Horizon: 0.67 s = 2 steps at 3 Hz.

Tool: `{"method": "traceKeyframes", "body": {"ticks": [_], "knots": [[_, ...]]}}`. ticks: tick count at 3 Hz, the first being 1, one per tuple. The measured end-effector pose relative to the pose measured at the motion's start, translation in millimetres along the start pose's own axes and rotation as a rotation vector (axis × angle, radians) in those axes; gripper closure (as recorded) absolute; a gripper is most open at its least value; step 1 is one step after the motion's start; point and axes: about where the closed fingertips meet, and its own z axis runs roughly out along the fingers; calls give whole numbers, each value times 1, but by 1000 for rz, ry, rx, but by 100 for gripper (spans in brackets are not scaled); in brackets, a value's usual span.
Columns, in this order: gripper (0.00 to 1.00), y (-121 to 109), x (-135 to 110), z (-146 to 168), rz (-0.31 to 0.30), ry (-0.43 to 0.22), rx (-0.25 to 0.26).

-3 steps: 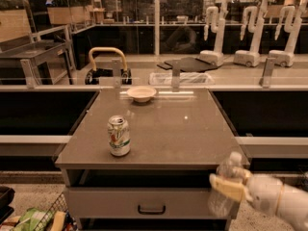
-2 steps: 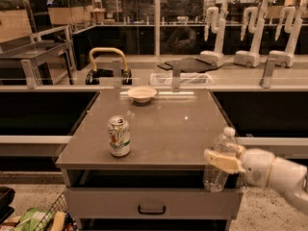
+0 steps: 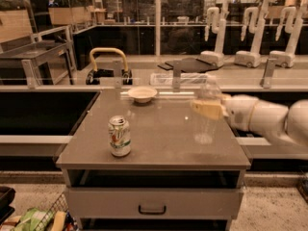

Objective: Pick water bottle from bottom drawer and place on counter

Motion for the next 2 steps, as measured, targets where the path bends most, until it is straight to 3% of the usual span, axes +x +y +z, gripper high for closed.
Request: {"method": "traceKeyframes", "body": {"ticks": [1, 2], "knots": [[100, -19, -53, 32, -35, -72, 25], [100, -31, -70, 66, -67, -108, 23]]}}
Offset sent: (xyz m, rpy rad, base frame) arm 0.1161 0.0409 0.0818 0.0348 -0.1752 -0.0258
